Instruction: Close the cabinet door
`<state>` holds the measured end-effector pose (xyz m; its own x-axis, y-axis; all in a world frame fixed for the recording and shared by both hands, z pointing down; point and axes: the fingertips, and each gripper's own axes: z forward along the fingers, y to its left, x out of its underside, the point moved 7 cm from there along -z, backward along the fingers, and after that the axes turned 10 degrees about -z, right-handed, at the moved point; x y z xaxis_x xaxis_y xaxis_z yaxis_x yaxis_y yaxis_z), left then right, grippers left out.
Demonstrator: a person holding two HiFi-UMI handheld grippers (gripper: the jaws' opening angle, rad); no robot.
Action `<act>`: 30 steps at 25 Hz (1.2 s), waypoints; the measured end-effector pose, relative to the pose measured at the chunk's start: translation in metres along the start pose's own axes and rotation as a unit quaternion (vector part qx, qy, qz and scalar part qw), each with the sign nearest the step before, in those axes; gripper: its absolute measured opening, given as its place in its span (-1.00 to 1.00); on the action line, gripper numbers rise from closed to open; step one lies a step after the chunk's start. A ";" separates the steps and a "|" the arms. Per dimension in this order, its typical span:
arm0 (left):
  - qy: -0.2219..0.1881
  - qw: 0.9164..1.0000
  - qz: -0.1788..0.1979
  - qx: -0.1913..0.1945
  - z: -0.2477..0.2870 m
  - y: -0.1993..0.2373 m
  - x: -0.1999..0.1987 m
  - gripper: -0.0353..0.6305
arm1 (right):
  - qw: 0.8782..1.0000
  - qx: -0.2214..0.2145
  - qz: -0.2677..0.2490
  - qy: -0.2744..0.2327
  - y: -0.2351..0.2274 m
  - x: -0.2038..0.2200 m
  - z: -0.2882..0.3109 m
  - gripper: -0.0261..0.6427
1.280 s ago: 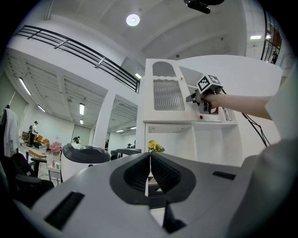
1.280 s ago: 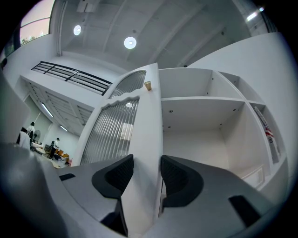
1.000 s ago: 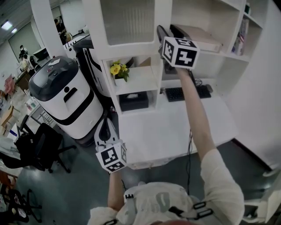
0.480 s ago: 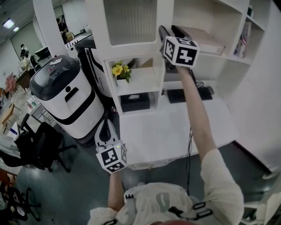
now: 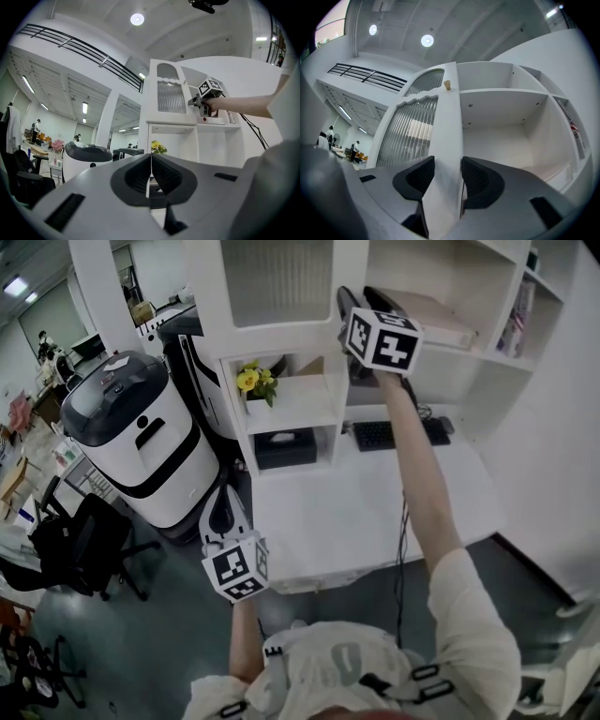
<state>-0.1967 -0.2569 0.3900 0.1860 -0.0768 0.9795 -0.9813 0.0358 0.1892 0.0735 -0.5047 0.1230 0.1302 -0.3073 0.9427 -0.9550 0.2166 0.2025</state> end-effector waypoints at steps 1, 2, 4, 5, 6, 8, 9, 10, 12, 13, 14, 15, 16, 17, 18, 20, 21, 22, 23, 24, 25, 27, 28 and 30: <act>-0.002 1.000 -0.002 0.001 0.000 -0.001 -0.001 -0.88 | 1.000 -0.006 0.000 0.005 -0.001 -0.002 0.000 -0.41; -0.004 1.000 -0.003 0.002 0.000 -0.002 -0.002 -0.88 | 1.000 -0.011 -0.002 0.010 -0.002 -0.004 -0.001 -0.41; -0.008 1.000 -0.002 0.005 0.000 -0.004 -0.006 -0.88 | 1.000 -0.012 -0.008 0.011 -0.006 -0.009 -0.008 -0.41; -0.010 1.000 -0.002 0.006 0.000 -0.005 -0.009 -0.88 | 1.000 -0.012 -0.012 0.006 -0.008 -0.011 -0.014 -0.41; -0.012 1.000 -0.001 0.007 -0.001 -0.007 -0.011 -0.88 | 1.000 -0.014 -0.017 -0.001 -0.009 -0.015 -0.022 -0.41; -0.018 1.000 0.000 0.009 -0.005 -0.009 -0.016 -0.88 | 0.999 -0.028 -0.033 -0.020 -0.007 -0.020 -0.043 -0.41; -0.021 1.000 0.000 0.009 -0.007 -0.009 -0.018 -0.88 | 0.998 -0.036 -0.045 -0.032 -0.005 -0.023 -0.057 -0.41; -0.024 1.000 -0.002 0.008 -0.009 -0.009 -0.020 -0.88 | 0.996 -0.042 -0.057 -0.045 -0.003 -0.024 -0.073 -0.41; -0.029 1.000 -0.006 0.004 -0.014 -0.008 -0.023 -0.88 | 0.994 -0.042 -0.075 -0.071 0.002 -0.023 -0.107 -0.41; -0.032 0.999 -0.008 0.001 -0.017 -0.007 -0.024 -0.88 | 0.992 -0.041 -0.078 -0.085 0.004 -0.021 -0.124 -0.41; -0.034 0.999 -0.009 0.000 -0.020 -0.007 -0.025 -0.88 | 0.991 -0.041 -0.078 -0.099 0.007 -0.018 -0.141 -0.43; -0.037 0.999 -0.009 -0.001 -0.023 -0.008 -0.027 -0.88 | 0.990 -0.044 -0.078 -0.110 0.010 -0.014 -0.158 -0.55; -0.041 0.999 -0.009 -0.001 -0.026 -0.009 -0.030 -0.88 | 0.988 -0.048 -0.080 -0.119 0.013 -0.009 -0.174 -0.73; -0.045 0.999 -0.007 0.000 -0.030 -0.010 -0.032 -0.88 | 0.987 -0.051 -0.084 -0.124 0.015 -0.001 -0.188 -0.81; -0.048 0.999 -0.002 0.000 -0.033 -0.011 -0.033 -0.88 | 0.987 -0.053 -0.085 -0.124 0.016 0.007 -0.200 -0.83; -0.055 0.998 0.013 -0.001 -0.040 -0.013 -0.035 -0.88 | 0.989 -0.052 -0.073 -0.120 0.019 0.026 -0.221 -0.85; -0.057 0.998 0.020 -0.002 -0.043 -0.014 -0.035 -0.88 | 0.990 -0.052 -0.062 -0.116 0.021 0.034 -0.231 -0.85; -0.059 0.998 0.023 -0.001 -0.046 -0.016 -0.034 -0.88 | 0.991 -0.053 -0.053 -0.113 0.024 0.042 -0.239 -0.86; -0.060 0.998 0.023 0.000 -0.048 -0.017 -0.033 -0.88 | 0.991 -0.053 -0.047 -0.110 0.028 0.049 -0.247 -0.87; -0.060 0.998 0.022 0.002 -0.050 -0.019 -0.031 -0.88 | 0.992 -0.054 -0.042 -0.106 0.032 0.056 -0.255 -0.88; -0.058 0.998 0.022 0.005 -0.052 -0.021 -0.028 -0.88 | 0.993 -0.054 -0.038 -0.102 0.037 0.062 -0.262 -0.88; -0.053 0.998 0.029 0.011 -0.054 -0.029 -0.023 -0.88 | 0.994 -0.056 -0.019 -0.091 0.045 0.075 -0.273 -0.89; -0.051 0.998 0.034 0.014 -0.056 -0.033 -0.020 -0.88 | 0.995 -0.060 -0.003 -0.083 0.050 0.083 -0.279 -0.89; -0.045 0.998 0.037 0.022 -0.059 -0.043 -0.015 -0.88 | 0.995 -0.073 0.027 -0.067 0.060 0.097 -0.291 -0.90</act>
<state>-0.1548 -0.1982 0.3712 0.1107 -0.1652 0.9800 -0.9937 0.0013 0.1124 0.1064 -0.2518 0.3043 0.0333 -0.4102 0.9114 -0.9096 0.3655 0.1977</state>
